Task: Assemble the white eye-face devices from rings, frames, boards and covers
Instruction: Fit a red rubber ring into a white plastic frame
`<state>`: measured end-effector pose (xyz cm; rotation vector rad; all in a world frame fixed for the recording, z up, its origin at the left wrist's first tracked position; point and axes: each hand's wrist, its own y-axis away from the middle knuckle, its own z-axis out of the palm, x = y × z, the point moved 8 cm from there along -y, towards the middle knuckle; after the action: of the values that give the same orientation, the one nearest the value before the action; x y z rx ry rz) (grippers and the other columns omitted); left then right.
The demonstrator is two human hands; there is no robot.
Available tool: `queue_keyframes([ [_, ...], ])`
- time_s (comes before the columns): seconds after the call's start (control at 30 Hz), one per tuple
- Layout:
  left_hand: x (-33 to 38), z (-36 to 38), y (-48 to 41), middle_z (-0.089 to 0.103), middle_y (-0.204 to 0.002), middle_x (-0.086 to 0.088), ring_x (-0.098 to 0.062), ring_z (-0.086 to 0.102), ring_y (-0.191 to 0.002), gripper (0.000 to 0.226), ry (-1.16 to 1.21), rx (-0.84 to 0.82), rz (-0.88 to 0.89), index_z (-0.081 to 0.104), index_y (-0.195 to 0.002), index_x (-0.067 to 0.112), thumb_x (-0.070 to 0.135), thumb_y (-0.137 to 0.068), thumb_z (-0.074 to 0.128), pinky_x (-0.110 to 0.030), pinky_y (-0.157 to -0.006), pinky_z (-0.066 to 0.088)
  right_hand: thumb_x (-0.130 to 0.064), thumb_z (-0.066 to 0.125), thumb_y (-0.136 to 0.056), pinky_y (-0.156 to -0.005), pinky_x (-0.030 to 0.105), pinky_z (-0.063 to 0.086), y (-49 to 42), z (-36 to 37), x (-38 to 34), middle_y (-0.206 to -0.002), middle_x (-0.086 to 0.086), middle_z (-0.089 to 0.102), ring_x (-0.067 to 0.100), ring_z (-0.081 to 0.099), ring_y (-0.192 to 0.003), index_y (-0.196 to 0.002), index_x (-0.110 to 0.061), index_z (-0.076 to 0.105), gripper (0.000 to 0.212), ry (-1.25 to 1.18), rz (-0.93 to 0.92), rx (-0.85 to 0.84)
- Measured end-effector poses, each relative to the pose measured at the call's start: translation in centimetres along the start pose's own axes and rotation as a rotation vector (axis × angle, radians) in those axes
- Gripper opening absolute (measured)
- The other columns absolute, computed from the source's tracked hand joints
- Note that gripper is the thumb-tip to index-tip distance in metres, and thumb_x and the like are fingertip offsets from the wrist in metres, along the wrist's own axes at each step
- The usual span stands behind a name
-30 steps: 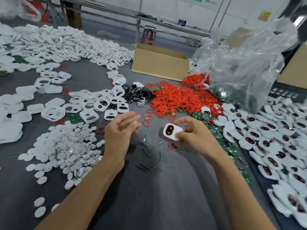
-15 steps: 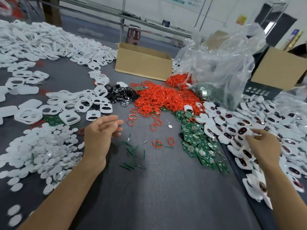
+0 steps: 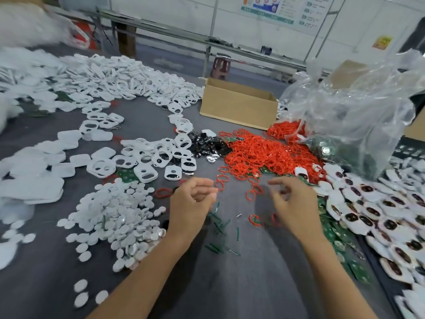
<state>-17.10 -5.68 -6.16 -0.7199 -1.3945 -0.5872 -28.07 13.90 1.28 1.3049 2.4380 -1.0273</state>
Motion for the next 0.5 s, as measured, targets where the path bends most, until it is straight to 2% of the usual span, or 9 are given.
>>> queue_keyframes([
  [0.1,0.1,-0.6,-0.1,0.075,-0.083,0.003,-0.012,0.069,-0.075,0.025,-0.029,0.061,0.020,0.067,-0.094,0.020,-0.002,-0.083,0.068,-0.045,-0.082,0.058,-0.004,0.063,-0.081,-0.087,0.036,0.050,-0.3,5.5,-4.8,-0.098,0.001,0.073,0.022,0.065,-0.092,-0.097,-0.014,0.074,0.022,-0.084,-0.095,-0.193],
  [0.17,0.0,-1.4,-0.2,0.074,-0.087,0.003,-0.012,0.069,-0.078,0.026,-0.019,0.129,0.021,0.065,-0.100,0.017,-0.003,-0.084,0.066,-0.042,-0.083,0.057,-0.004,0.059,-0.084,-0.094,0.035,0.046,-0.9,8.3,-7.5,-0.107,0.002,0.072,0.023,0.063,-0.101,-0.105,-0.013,0.072,0.027,-0.101,-0.187,-0.305],
  [0.27,0.3,-2.4,-0.4,0.071,-0.098,0.007,-0.003,0.066,-0.083,0.031,-0.039,0.202,0.053,0.061,-0.106,0.022,-0.002,-0.086,0.063,-0.016,-0.077,0.052,-0.005,0.055,-0.087,-0.101,0.033,0.040,-2.5,11.5,-10.3,-0.121,0.008,0.066,0.025,0.057,-0.115,-0.119,-0.011,0.066,0.034,-0.074,-0.272,-0.393],
  [0.33,0.5,-2.5,-0.4,0.069,-0.104,0.007,0.002,0.065,-0.089,0.037,-0.001,0.215,0.064,0.059,-0.107,0.024,-0.006,-0.086,0.060,-0.007,-0.074,0.047,-0.005,0.054,-0.087,-0.101,0.035,0.040,-3.6,13.3,-11.0,-0.125,0.011,0.061,0.027,0.053,-0.118,-0.122,-0.009,0.063,0.036,-0.031,-0.275,-0.431],
  [0.4,0.5,-2.6,-0.5,0.068,-0.107,0.005,0.004,0.064,-0.094,0.041,0.025,0.228,0.068,0.058,-0.107,0.025,-0.009,-0.085,0.058,-0.009,-0.076,0.049,-0.009,0.056,-0.087,-0.093,0.037,0.044,-4.2,14.5,-10.9,-0.119,0.013,0.060,0.029,0.054,-0.112,-0.116,-0.009,0.064,0.030,0.017,-0.235,-0.439],
  [0.5,0.1,-2.9,-0.6,0.067,-0.106,0.009,0.004,0.063,-0.097,0.039,0.041,0.245,0.043,0.060,-0.105,0.026,-0.008,-0.086,0.056,-0.030,-0.084,0.056,-0.014,0.063,-0.084,-0.079,0.037,0.045,-4.4,15.2,-10.4,-0.103,0.010,0.057,0.030,0.054,-0.099,-0.097,-0.009,0.061,0.014,0.017,-0.208,-0.430],
])
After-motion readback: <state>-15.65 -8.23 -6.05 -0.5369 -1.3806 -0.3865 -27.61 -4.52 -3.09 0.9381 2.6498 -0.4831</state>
